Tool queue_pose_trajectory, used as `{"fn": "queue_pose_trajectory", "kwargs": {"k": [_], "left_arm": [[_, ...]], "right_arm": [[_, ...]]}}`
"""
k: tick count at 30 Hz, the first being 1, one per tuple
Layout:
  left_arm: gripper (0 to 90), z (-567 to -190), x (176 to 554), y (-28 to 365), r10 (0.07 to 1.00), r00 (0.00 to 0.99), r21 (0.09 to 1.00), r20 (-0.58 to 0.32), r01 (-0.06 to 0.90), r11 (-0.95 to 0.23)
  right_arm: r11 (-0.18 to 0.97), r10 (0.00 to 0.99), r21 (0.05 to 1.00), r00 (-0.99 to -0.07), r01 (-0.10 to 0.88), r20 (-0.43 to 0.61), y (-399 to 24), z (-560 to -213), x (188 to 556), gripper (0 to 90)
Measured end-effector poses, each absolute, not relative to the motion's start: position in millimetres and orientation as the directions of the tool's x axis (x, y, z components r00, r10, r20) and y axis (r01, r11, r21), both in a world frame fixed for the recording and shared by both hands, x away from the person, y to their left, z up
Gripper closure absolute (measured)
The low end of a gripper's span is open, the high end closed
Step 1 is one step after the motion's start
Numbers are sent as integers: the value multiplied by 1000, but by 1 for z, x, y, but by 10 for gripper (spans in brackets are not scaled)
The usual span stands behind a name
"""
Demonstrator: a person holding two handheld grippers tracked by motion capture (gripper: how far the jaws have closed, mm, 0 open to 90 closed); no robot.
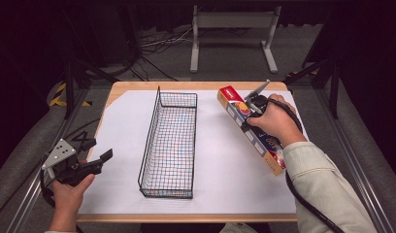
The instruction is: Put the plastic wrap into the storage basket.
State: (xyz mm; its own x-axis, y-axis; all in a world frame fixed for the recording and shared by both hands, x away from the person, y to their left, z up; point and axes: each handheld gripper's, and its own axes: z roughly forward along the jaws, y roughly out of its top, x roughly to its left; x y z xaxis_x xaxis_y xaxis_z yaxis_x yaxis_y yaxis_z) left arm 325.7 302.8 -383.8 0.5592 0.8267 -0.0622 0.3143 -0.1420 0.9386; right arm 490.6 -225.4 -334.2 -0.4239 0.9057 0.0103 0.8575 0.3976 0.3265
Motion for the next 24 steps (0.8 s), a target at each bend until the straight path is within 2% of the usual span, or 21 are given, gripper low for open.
{"fn": "queue_pose_trajectory", "kwargs": {"k": [6,12,21,24], "left_arm": [[265,-384,327,302,828,558,938,-60,315,-144],[265,-384,326,302,827,558,941,-62,310,-138],[266,-384,327,300,839,543,940,-39,305,-154],[267,-385,327,299,841,541,939,-36,306,-157]], "right_arm": [[302,944,334,-328,893,24,-208,-323,485,412],[252,960,321,-277,913,33,-189,-314,479,414],[87,989,331,-122,940,88,-158,-298,471,413],[67,990,334,-104,940,92,-149,-295,470,413]]}}
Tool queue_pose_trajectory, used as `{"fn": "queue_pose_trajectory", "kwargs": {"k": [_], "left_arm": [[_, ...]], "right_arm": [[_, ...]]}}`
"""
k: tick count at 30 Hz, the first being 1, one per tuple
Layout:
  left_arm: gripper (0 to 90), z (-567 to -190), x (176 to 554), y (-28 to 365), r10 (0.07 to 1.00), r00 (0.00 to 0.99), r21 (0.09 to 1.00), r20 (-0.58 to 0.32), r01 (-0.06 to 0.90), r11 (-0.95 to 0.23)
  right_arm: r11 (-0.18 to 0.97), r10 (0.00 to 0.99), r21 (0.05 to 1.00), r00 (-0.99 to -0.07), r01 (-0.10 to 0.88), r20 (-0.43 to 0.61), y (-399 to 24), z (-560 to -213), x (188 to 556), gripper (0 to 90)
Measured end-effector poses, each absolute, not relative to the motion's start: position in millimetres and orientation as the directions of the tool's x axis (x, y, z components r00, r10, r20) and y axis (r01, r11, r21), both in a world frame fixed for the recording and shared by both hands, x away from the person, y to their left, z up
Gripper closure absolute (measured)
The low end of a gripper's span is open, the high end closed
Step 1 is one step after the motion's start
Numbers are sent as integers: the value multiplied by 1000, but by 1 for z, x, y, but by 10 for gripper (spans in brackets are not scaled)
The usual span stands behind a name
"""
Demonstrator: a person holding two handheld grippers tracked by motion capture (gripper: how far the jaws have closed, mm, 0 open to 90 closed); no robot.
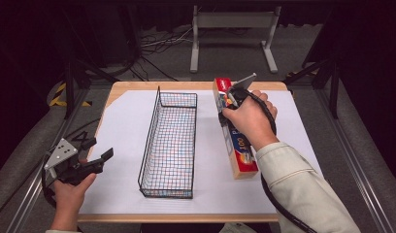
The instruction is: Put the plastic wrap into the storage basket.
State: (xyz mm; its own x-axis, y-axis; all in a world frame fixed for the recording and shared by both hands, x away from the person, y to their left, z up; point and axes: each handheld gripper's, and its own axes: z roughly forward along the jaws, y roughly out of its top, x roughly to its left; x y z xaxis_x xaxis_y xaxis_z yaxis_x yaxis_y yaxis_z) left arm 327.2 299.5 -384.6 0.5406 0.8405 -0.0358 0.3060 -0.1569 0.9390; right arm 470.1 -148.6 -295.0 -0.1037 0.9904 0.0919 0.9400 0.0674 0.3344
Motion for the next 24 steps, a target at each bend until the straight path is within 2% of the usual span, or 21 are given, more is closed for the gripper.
{"fn": "queue_pose_trajectory", "kwargs": {"k": [24], "left_arm": [[273,-387,335,296,851,522,939,-57,317,-132]], "right_arm": [[-92,986,350,36,932,163,-85,-288,470,413]]}}
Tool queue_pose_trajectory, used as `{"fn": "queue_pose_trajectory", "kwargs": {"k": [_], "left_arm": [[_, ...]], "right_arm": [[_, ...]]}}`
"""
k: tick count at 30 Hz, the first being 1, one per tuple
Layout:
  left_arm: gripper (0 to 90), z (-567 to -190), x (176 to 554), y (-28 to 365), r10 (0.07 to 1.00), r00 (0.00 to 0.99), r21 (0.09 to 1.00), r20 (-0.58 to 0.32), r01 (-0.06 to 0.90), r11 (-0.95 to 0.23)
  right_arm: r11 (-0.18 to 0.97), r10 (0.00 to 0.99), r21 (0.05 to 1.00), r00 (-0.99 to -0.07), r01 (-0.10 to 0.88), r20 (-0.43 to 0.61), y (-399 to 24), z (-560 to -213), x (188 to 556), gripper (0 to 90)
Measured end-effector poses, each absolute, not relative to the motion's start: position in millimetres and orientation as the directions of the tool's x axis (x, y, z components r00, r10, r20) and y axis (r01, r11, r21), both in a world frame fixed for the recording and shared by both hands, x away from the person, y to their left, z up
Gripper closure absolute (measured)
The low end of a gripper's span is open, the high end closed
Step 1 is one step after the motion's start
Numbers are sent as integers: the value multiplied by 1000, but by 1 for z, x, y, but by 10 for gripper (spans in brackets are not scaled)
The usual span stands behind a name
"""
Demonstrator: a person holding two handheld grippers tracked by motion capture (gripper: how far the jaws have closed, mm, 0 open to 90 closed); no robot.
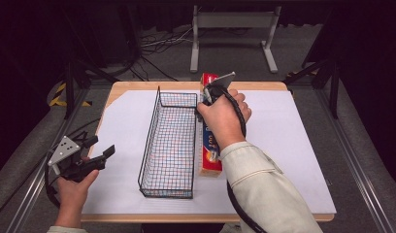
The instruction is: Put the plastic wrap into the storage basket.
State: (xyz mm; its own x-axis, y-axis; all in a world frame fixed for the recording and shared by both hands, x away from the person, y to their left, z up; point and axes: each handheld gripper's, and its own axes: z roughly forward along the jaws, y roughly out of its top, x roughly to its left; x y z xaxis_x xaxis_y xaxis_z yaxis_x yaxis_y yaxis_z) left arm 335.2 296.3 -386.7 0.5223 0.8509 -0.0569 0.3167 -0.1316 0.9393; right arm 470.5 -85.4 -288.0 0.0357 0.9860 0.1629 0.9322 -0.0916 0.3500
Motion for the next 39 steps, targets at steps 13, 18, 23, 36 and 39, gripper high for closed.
{"fn": "queue_pose_trajectory", "kwargs": {"k": [13,18,23,36,39], "left_arm": [[273,-385,331,300,857,511,943,-58,311,-122],[274,-385,330,302,861,505,942,-57,312,-120],[273,-386,328,303,865,499,943,-61,314,-115],[274,-386,334,299,859,509,942,-57,313,-123],[274,-386,334,299,859,509,943,-60,312,-119]], "right_arm": [[-70,987,350,15,934,159,-41,-286,466,410],[-62,985,349,2,935,171,-28,-285,465,409],[-61,982,343,-5,937,188,-18,-288,465,409],[-79,981,341,13,937,191,-8,-307,469,408],[-80,981,342,13,936,193,-8,-312,469,407]]}}
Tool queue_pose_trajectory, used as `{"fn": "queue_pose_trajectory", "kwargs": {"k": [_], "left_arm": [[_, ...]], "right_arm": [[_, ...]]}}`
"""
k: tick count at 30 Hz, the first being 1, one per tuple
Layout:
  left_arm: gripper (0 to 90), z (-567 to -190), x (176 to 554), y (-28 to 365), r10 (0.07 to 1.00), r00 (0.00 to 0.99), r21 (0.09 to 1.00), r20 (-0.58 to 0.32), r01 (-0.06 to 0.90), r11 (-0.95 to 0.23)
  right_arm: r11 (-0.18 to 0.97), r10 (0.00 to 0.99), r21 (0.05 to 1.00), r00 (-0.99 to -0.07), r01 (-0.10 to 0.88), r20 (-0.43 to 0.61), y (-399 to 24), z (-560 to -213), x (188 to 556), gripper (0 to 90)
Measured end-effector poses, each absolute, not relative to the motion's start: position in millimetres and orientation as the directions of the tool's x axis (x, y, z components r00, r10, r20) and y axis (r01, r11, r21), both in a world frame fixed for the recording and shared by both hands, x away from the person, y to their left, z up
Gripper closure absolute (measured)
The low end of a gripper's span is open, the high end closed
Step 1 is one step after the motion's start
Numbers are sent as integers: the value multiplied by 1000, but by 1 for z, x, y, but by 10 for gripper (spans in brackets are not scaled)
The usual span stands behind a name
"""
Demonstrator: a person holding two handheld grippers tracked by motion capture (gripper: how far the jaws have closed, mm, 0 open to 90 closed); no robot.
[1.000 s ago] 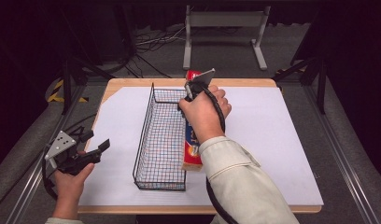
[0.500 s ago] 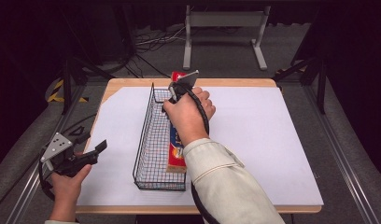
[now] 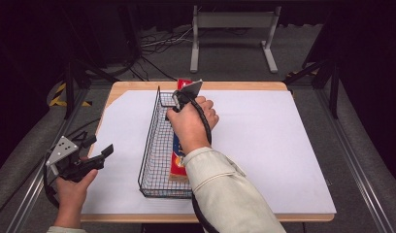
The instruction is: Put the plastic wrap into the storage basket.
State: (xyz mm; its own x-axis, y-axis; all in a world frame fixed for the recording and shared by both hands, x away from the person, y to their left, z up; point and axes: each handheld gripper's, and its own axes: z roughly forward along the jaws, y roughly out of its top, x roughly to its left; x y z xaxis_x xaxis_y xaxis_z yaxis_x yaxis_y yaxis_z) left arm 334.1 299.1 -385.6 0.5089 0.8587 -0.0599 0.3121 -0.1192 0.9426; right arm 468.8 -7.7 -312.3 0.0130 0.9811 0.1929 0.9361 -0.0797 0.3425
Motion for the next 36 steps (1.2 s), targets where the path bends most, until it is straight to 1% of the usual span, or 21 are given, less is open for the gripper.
{"fn": "queue_pose_trajectory", "kwargs": {"k": [11,24,31,36], "left_arm": [[274,-386,336,298,859,509,941,-54,314,-126],[274,-386,336,299,859,508,941,-60,316,-120],[273,-387,337,299,856,513,941,-63,316,-120],[273,-387,337,298,857,511,940,-58,317,-125]], "right_arm": [[-72,984,319,16,945,175,-2,-339,470,406],[-83,986,300,35,950,161,-3,-361,474,404],[-85,984,290,34,953,177,-2,-366,475,401],[-75,987,295,29,952,158,1,-369,476,401]]}}
